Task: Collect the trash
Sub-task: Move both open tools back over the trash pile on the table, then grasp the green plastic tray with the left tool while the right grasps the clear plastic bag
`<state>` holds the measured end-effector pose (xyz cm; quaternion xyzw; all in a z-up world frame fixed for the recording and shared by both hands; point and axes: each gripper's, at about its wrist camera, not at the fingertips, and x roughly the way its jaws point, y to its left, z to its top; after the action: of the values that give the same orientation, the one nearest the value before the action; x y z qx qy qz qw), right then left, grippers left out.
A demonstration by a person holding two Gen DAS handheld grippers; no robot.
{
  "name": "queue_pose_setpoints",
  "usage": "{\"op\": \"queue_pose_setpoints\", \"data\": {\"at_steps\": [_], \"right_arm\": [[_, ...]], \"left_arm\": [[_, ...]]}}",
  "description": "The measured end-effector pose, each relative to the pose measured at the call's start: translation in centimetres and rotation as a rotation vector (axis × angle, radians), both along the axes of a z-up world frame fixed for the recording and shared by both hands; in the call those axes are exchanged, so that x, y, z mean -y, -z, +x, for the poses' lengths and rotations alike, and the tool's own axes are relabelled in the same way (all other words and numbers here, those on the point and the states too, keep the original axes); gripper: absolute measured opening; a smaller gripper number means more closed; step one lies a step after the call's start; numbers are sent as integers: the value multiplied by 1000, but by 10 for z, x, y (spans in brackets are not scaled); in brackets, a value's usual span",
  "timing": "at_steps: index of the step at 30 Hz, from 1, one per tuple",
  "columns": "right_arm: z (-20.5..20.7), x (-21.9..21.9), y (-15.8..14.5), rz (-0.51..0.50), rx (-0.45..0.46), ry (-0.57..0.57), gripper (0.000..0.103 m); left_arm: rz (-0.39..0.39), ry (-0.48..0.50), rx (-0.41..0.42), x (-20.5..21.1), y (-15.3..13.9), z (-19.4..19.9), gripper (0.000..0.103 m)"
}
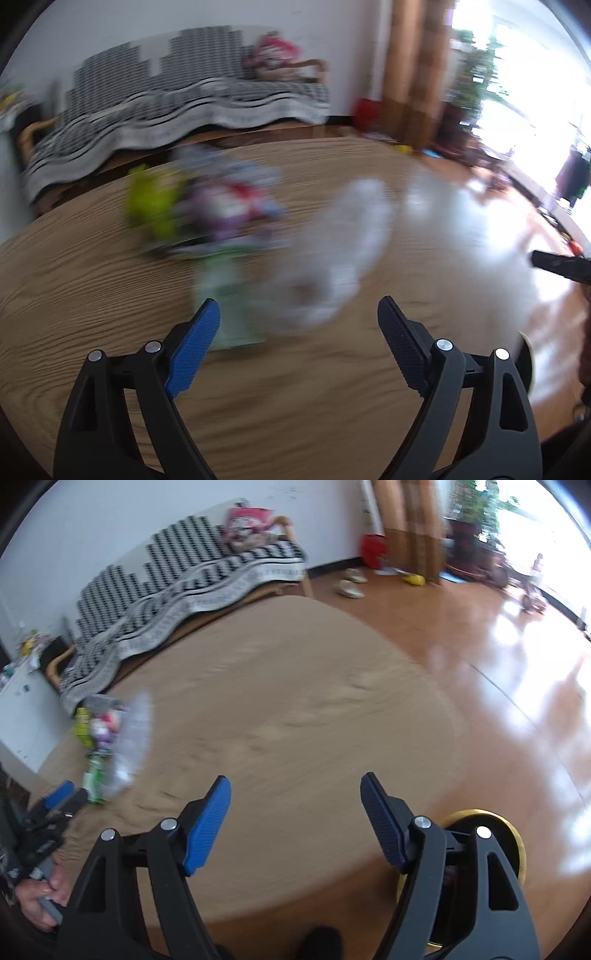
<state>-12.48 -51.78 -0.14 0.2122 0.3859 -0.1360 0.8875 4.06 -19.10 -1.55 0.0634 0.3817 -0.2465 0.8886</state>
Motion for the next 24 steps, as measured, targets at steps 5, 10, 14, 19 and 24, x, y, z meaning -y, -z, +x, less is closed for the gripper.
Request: {"op": "queue_pose_setpoints", "data": {"at_steps": [5, 10, 14, 19, 24], "right_arm": [[62, -58, -1, 68, 26, -87, 71], [105, -101, 2, 79, 8, -144, 71], [132, -124, 10, 72, -19, -167, 71], [153, -139, 25, 84, -54, -179, 71], [171, -151, 38, 74, -95, -190, 71]], "left_arm": [[10, -60, -53, -30, 16, 26, 85], [33, -42, -82, -26, 29, 43, 85], [50, -36, -106, -19, 36, 50, 85], [79, -29, -95, -11, 38, 54, 84], [126, -17, -55, -15, 36, 53, 49]]}}
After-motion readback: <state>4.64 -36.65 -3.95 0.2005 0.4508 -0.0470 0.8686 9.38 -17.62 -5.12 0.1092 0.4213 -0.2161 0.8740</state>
